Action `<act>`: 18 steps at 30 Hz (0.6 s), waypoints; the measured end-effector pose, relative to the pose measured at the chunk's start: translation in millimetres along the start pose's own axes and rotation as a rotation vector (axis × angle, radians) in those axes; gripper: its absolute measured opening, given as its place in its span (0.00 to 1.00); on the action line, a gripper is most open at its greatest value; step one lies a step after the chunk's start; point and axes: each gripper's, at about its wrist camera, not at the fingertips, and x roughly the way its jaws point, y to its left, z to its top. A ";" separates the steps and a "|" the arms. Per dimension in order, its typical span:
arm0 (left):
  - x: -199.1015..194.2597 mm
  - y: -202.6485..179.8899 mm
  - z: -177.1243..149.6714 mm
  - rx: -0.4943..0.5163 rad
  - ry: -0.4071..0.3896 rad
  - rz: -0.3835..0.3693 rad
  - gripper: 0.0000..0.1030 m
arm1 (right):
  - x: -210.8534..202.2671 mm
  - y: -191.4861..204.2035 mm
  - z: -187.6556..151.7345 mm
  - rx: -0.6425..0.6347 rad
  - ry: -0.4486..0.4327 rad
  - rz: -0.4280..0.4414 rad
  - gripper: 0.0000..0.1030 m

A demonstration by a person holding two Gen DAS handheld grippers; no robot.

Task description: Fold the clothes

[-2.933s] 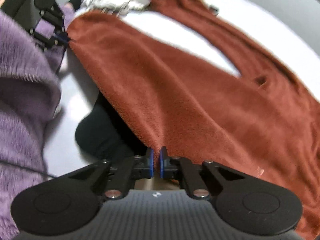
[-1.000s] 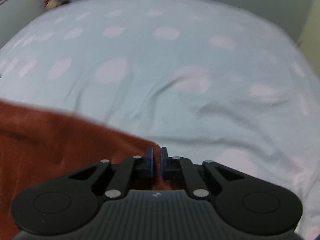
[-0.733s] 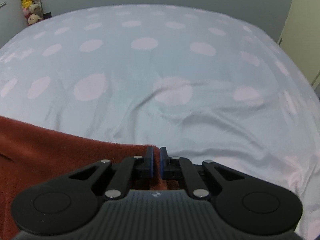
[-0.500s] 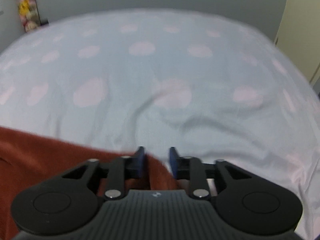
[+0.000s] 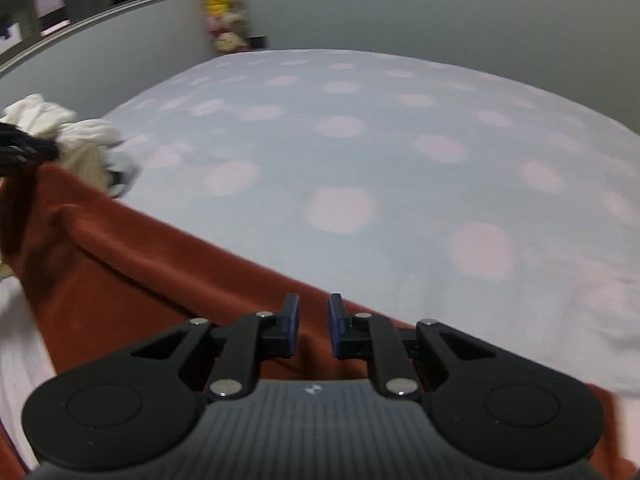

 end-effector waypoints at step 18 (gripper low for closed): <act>120.7 -65.9 15.2 -0.070 0.127 -0.035 0.02 | 119.4 59.9 23.7 -0.061 0.061 -0.031 0.00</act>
